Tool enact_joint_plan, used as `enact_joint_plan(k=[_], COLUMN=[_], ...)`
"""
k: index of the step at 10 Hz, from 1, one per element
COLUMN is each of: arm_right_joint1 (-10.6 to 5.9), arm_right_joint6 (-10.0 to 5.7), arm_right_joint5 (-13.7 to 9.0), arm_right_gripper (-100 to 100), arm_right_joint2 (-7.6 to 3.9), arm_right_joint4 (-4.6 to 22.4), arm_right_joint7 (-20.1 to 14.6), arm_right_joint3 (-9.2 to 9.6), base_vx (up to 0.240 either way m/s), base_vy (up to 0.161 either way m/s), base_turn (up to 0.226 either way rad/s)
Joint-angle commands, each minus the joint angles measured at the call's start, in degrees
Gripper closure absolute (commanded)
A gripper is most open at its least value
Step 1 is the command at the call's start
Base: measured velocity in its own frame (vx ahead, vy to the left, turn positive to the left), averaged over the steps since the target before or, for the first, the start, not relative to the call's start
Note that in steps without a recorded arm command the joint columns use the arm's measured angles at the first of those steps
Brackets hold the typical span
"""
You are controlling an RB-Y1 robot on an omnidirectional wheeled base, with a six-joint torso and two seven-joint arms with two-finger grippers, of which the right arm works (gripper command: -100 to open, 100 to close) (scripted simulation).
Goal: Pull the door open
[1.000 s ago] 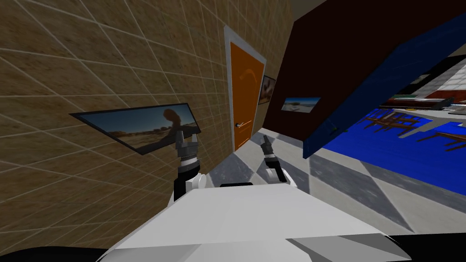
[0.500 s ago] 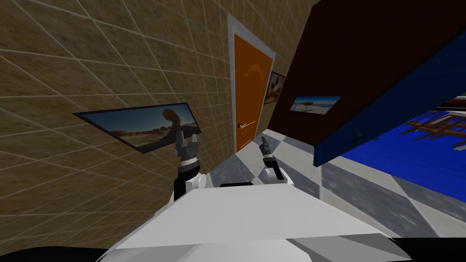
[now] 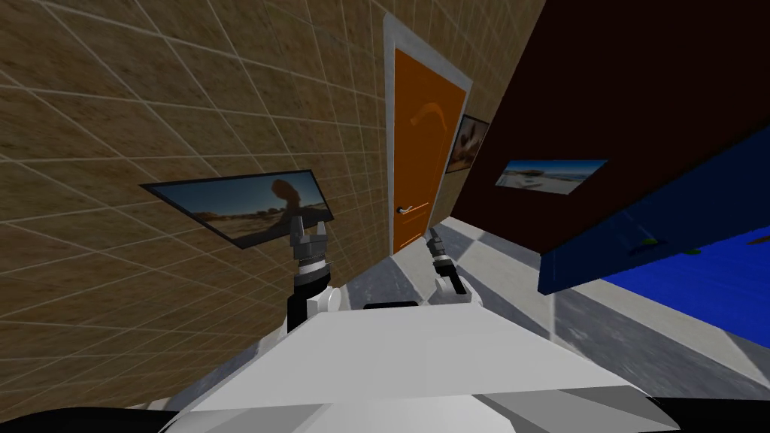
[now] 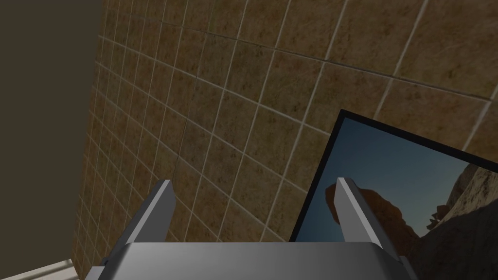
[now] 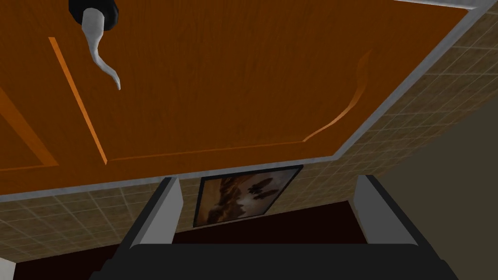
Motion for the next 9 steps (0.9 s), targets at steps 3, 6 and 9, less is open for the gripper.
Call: enact_joint_plan(k=[3,6,9], arm_right_joint1=[-2.11,-4.29,-5.91], arm_right_joint6=[-0.44,-0.84,-1.14], arm_right_joint5=[-0.7,-1.5,-2.0], arm_right_gripper=[-100,-100,-100], arm_right_joint2=[-0.69,-1.49,-2.08], arm_right_joint4=[4.6,9.3,12.9], arm_right_joint7=[-0.6,-1.2,-1.7], arm_right_joint3=[0.53,1.09,1.50], base_vx=[0.065,0.062,0.068], base_vy=[-0.076,-0.087,-0.109], base_turn=[0.152,0.163,0.160])
